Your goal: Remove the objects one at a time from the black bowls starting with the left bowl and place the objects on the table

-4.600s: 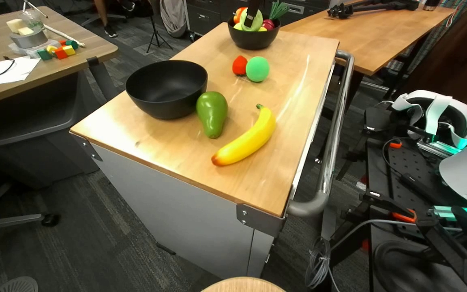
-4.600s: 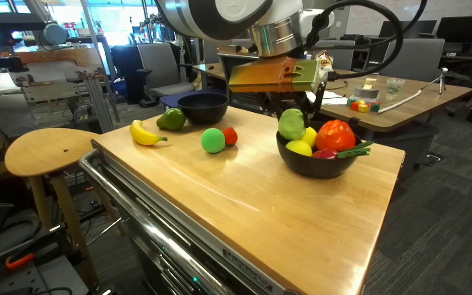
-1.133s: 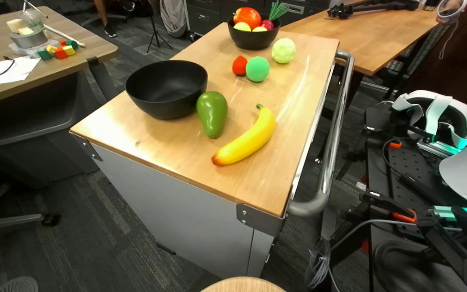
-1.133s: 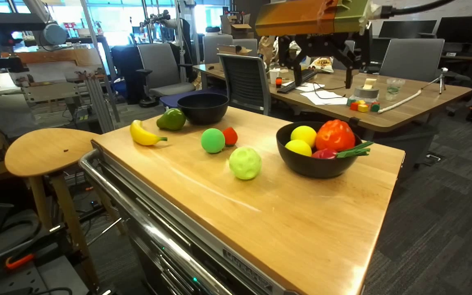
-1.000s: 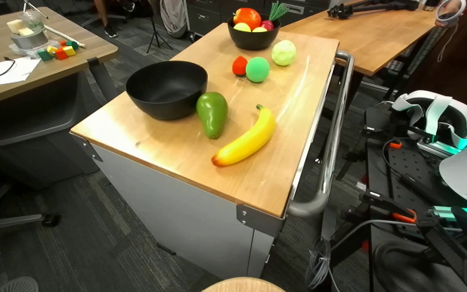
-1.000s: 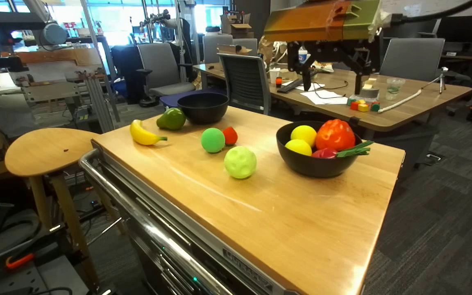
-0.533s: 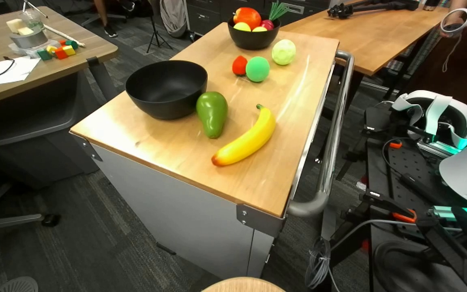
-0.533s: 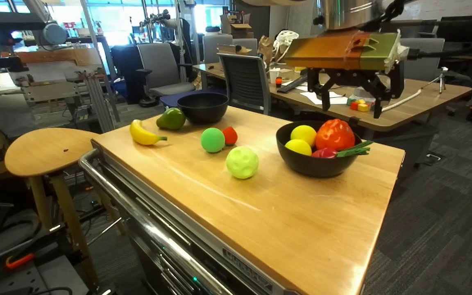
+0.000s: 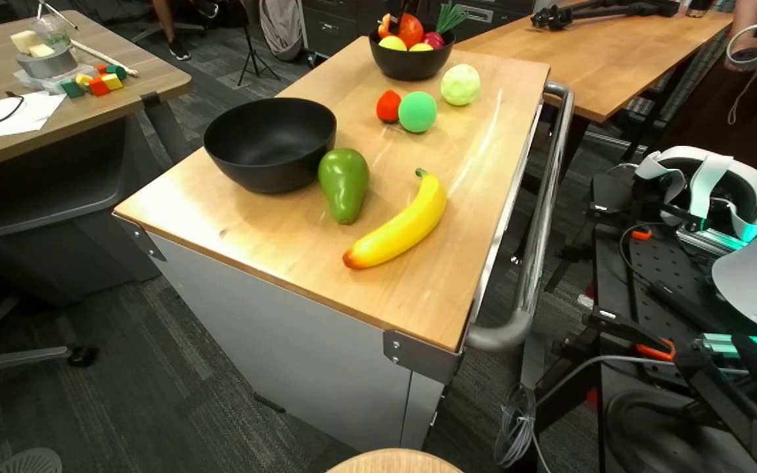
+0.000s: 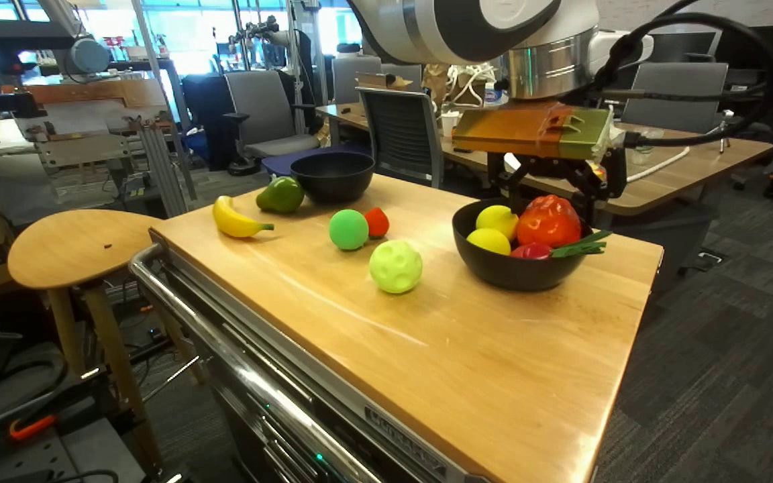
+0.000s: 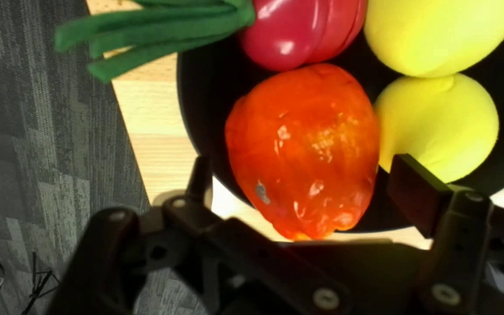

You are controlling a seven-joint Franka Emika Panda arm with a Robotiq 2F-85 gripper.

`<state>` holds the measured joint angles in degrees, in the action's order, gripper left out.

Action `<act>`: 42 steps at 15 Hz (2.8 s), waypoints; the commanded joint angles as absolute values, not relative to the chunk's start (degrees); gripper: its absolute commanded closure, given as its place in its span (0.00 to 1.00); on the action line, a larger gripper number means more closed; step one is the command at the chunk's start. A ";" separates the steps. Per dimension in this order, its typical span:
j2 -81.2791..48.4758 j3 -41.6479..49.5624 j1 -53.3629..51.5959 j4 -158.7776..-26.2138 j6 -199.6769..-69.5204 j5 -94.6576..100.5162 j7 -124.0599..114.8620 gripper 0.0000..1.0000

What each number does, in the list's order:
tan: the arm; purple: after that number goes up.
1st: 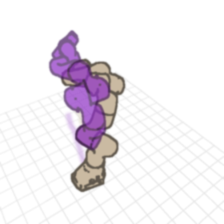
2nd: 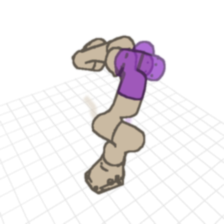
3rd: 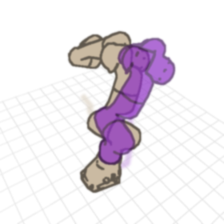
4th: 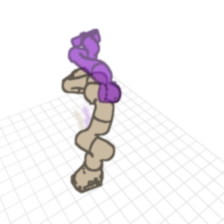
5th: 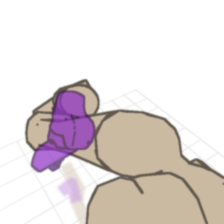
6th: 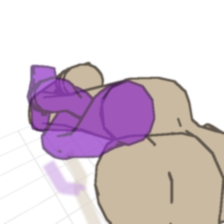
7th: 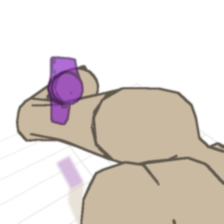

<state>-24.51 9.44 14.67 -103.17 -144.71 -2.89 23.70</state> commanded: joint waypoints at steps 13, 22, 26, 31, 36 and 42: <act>-25.14 8.07 15.38 -103.70 -150.03 0.93 20.53 0.40; -13.31 1.30 14.32 -109.90 -153.44 -2.72 25.90 0.40; -14.17 -1.02 10.52 -110.07 -152.37 -4.23 22.40 0.40; -17.69 -1.11 5.71 -110.10 -151.47 -2.20 15.55 0.40; -22.00 1.40 4.52 -108.37 -151.92 1.32 10.32 0.40; -19.97 2.05 5.44 -109.78 -148.06 1.04 11.24 0.00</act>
